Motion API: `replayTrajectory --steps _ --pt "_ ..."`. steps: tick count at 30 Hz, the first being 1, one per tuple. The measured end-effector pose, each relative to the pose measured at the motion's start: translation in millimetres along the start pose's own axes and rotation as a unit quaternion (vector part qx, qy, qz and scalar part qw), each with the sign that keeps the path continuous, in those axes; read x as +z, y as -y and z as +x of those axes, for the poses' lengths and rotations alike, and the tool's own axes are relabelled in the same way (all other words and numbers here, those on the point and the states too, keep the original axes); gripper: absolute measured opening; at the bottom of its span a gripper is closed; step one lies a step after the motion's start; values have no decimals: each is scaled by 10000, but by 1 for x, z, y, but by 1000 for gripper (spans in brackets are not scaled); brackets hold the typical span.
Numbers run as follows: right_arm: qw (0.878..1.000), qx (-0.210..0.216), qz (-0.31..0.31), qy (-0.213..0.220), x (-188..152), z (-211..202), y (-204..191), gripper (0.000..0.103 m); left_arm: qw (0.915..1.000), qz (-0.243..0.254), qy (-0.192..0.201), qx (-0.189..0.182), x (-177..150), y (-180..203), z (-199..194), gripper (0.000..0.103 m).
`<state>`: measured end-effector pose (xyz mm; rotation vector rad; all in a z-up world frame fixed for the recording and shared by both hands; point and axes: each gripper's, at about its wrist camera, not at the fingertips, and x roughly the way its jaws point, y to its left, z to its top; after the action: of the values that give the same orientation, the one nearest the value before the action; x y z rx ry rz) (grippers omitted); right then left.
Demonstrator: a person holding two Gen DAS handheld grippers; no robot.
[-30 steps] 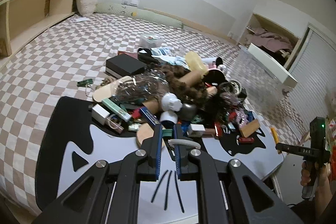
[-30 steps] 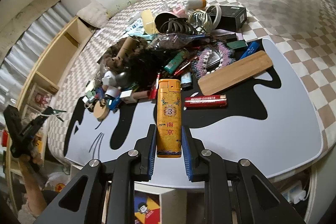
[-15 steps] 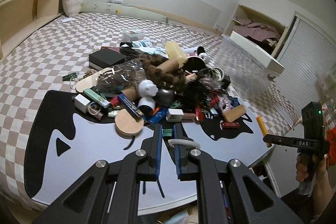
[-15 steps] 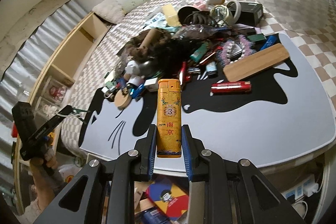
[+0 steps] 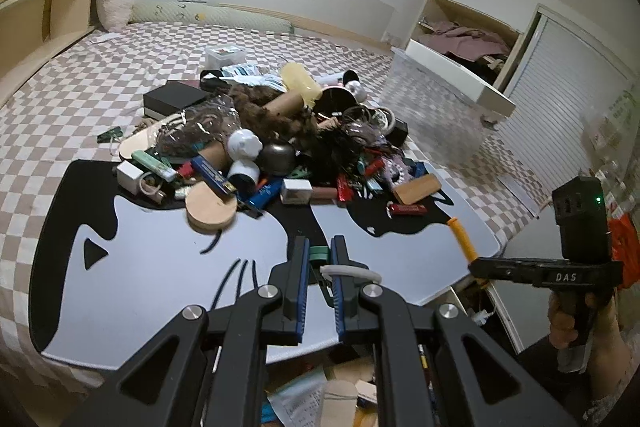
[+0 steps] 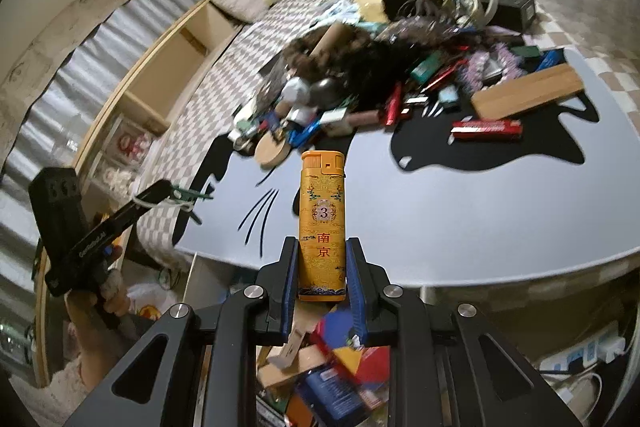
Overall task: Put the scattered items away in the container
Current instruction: 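Lower the yellow lighter into the storage box while the left gripper lowers the clip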
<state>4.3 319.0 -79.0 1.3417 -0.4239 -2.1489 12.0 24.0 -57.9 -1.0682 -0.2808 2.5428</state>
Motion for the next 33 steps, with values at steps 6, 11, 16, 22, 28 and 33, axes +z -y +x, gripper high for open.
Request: replayTrajectory --steps 6,11,16,22,28,33 --pt "9995 125 -158 -242 -17 8 -13 24 9998 120 -161 -29 -15 10 -1 11" --pt "9989 204 -249 -341 -35 11 -22 24 9996 172 -231 -13 -28 14 -7 11" --pt "9984 268 -318 -375 -53 11 -29 24 9994 127 -310 2 -44 12 -16 11" --pt "9975 296 -434 -476 -74 11 -36 24 9992 55 -387 74 -63 8 -28 11" --pt "9961 246 -533 -653 -93 11 -37 24 9989 -19 -428 161 -77 3 -38 11" --pt "9950 122 -536 -834 -105 13 -33 24 9983 -68 -545 218 -90 -1 -40 11"
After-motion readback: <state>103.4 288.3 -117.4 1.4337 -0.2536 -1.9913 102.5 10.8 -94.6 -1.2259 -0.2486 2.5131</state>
